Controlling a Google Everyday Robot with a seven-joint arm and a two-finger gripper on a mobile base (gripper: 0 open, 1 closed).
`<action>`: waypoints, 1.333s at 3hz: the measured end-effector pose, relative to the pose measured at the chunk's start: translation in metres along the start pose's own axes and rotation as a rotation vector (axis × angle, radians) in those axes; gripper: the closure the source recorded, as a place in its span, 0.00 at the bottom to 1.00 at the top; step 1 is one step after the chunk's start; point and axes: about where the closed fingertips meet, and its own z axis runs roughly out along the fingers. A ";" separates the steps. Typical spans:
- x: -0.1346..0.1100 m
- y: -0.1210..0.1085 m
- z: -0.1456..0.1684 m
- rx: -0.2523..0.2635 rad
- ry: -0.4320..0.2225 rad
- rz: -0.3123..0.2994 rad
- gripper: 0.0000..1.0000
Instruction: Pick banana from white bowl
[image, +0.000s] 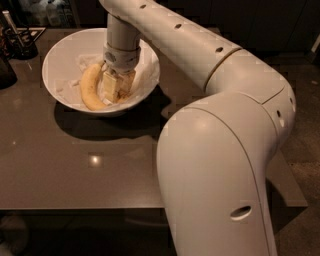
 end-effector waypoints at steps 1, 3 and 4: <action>0.005 0.001 -0.015 0.034 -0.045 -0.006 1.00; 0.021 0.012 -0.045 0.056 -0.153 -0.056 1.00; 0.027 0.023 -0.056 0.072 -0.165 -0.086 1.00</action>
Offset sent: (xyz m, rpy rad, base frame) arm -0.0276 -0.0262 0.0529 0.1165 -0.1775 0.0234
